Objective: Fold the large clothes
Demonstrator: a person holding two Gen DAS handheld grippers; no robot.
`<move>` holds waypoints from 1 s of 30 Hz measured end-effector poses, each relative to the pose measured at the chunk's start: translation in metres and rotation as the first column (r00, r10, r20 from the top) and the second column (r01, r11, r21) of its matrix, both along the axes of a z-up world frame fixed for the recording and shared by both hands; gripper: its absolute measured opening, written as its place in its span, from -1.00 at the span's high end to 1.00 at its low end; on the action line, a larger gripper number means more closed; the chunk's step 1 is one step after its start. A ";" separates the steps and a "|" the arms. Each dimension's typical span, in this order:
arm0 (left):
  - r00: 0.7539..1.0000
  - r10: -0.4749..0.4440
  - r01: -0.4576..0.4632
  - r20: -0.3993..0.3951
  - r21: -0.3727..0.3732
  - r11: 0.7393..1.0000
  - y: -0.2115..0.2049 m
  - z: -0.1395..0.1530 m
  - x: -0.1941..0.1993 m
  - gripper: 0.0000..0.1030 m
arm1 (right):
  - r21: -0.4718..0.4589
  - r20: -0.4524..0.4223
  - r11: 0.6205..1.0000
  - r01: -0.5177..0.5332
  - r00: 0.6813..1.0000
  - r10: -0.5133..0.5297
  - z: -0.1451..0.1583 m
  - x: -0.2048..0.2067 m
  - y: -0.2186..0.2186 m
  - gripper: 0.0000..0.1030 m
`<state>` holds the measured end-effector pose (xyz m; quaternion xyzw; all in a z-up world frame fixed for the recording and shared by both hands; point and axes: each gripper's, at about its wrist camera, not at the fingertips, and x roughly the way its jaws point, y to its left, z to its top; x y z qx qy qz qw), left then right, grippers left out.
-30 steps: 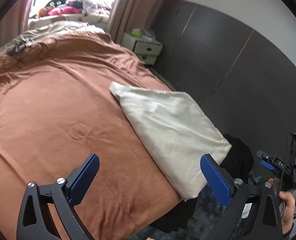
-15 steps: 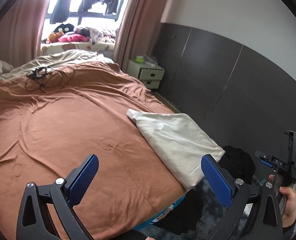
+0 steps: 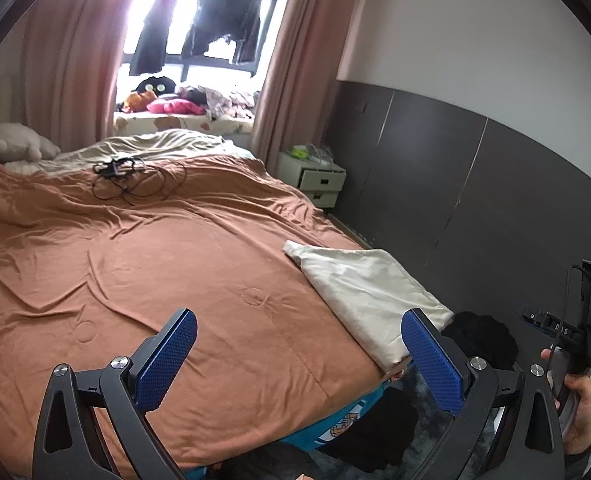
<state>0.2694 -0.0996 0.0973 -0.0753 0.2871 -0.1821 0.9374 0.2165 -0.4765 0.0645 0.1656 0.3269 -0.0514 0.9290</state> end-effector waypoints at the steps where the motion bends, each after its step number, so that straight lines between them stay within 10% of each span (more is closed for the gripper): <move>1: 1.000 0.007 -0.007 0.007 0.002 1.000 0.003 0.001 -0.006 -0.99 | 0.001 0.004 1.000 -0.006 1.000 0.006 0.000 -0.003 0.002 -0.99; 30: 0.979 0.173 -0.175 0.108 0.008 0.985 0.084 -0.020 -0.172 -0.99 | -0.100 0.168 0.981 -0.164 0.969 0.180 0.012 -0.132 0.092 -0.99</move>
